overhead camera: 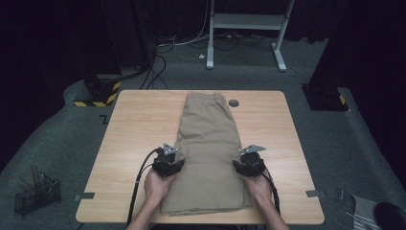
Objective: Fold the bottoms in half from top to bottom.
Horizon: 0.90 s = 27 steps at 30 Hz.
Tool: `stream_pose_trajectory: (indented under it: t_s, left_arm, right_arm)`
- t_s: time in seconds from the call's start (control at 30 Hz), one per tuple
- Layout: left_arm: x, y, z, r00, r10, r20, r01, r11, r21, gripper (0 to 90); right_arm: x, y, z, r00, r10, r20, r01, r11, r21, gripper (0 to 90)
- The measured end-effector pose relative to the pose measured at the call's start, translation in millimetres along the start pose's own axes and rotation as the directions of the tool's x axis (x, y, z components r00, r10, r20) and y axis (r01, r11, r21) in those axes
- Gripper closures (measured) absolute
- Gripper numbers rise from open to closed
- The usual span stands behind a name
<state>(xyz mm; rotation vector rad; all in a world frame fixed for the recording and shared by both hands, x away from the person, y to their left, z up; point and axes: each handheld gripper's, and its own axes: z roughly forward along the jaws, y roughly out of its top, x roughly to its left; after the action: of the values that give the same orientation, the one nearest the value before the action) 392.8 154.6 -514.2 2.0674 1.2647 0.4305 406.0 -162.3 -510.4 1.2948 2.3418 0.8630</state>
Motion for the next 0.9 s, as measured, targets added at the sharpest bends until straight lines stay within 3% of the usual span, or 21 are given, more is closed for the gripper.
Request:
stream_pose_trajectory:
  t_s: [0.33, 0.9]
  left_arm:
    - [4.7, 1.9, 2.4, 0.9989, -0.017, 0.043, 0.017, 0.9998, -0.006, 77.3]
    - [11.7, 2.2, -3.5, 0.9953, -0.017, 0.096, 0.019, 0.9996, -0.021, 86.9]
  right_arm:
    - [2.6, 1.4, 0.5, 0.9992, -0.021, -0.035, 0.021, 1.000, 0.002, 82.9]
    - [2.6, -4.3, -1.1, 0.9971, -0.021, -0.074, 0.018, 0.999, -0.040, 87.4]
